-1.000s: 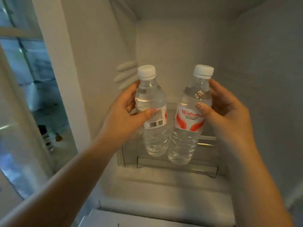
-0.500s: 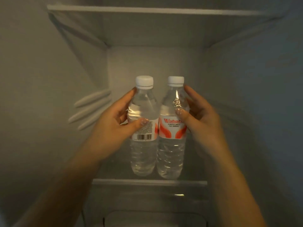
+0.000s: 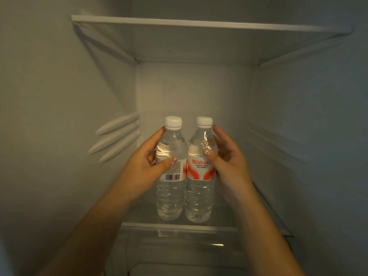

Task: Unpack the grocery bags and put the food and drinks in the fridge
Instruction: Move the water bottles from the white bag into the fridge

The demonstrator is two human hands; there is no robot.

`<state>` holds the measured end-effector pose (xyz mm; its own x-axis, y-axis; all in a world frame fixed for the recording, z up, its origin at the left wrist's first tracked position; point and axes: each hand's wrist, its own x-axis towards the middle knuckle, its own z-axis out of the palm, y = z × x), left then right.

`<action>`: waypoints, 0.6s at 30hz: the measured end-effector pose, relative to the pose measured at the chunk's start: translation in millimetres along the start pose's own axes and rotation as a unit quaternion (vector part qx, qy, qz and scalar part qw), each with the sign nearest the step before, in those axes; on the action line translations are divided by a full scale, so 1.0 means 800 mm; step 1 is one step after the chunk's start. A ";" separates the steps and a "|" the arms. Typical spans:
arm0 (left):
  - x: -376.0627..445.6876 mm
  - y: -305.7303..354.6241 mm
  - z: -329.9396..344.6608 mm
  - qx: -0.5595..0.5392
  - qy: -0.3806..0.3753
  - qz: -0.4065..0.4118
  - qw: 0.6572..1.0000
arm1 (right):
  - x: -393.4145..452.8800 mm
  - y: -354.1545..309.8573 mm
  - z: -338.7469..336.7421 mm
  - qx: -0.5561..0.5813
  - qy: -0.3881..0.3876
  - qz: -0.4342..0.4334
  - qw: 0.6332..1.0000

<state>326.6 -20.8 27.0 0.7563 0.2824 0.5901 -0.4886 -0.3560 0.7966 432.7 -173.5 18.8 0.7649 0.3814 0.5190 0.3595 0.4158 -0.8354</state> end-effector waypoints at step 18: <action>-0.076 -0.026 0.033 0.024 0.008 -0.068 0.997 | -0.076 0.035 -0.012 -0.276 -0.080 0.059 0.956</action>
<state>302.0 -54.0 -28.6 0.8071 0.3453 0.4789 -0.3594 -0.3562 0.8625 401.2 -192.7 -37.6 0.7419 0.5385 0.3995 0.5366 -0.1197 -0.8353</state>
